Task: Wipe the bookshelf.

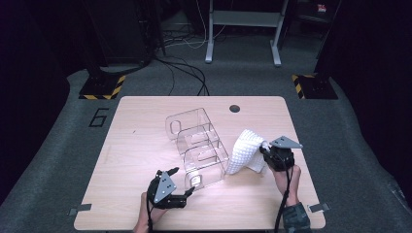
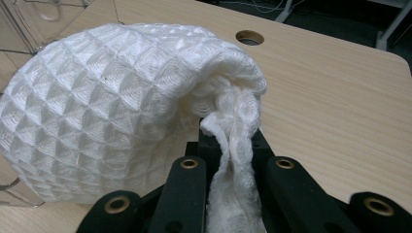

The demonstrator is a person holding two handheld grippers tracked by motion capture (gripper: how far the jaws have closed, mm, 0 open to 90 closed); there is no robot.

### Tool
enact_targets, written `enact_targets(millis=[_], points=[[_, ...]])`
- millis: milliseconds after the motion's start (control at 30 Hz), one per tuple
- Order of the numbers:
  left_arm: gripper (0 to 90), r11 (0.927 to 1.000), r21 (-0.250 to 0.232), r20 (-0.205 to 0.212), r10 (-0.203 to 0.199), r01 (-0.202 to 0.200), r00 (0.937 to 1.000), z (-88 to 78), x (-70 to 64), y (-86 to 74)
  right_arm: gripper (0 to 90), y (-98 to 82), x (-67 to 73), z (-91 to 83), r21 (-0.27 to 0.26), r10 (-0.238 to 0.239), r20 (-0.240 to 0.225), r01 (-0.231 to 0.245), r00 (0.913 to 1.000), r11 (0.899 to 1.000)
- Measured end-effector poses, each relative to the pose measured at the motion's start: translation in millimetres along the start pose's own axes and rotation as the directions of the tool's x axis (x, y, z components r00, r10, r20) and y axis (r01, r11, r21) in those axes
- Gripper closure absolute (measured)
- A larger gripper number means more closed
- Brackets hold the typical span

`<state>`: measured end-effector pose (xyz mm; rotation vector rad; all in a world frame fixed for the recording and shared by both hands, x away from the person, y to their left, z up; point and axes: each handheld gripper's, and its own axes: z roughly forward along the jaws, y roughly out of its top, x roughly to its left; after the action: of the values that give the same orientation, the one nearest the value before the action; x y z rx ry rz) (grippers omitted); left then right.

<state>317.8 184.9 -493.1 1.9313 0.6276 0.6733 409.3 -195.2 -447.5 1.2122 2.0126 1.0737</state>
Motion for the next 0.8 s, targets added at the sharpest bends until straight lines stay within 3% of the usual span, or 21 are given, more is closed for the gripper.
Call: enact_targets(millis=[133,233,300,333,433,600,800], points=[[17.1,0.9999,0.014,-0.041,0.003,-0.002,0.9991,7.2,0.1,1.2,83.2,-0.4,0.3,1.2,0.000,-0.002,-0.003,0.002,1.0000,1.000],[23.9,0.9998,-0.006,-0.040,-0.017,0.017,0.9991,7.0,5.0,-0.5,83.2,-0.7,-0.3,1.1,0.000,0.001,-0.004,-0.001,1.0000,1.000],[29.2,0.9996,-0.012,-0.004,-0.027,0.027,0.9996,5.5,7.3,-1.5,83.2,-0.7,-0.6,0.9,0.004,0.000,-0.004,0.000,1.0000,1.000],[34.0,0.9997,-0.023,0.027,0.001,-0.001,0.9996,3.5,8.9,-2.1,83.2,-0.7,-0.5,0.8,0.006,0.001,-0.005,-0.001,1.0000,1.000],[50.5,0.9992,-0.032,0.064,0.026,-0.024,0.9976,1.3,8.1,-2.5,83.2,-0.7,-0.7,1.2,0.006,0.000,-0.006,0.000,1.0000,1.000],[60.2,0.9983,-0.026,0.076,0.054,-0.053,0.9956,-0.9,9.1,-2.3,83.2,0.0,0.9,1.8,-0.001,0.002,-0.009,-0.002,1.0000,1.000],[66.7,0.9990,-0.024,0.072,0.040,-0.038,0.9966,-5.8,15.2,-5.6,83.2,1.6,2.4,2.9,0.000,0.011,-0.030,-0.011,0.9995,1.000]])
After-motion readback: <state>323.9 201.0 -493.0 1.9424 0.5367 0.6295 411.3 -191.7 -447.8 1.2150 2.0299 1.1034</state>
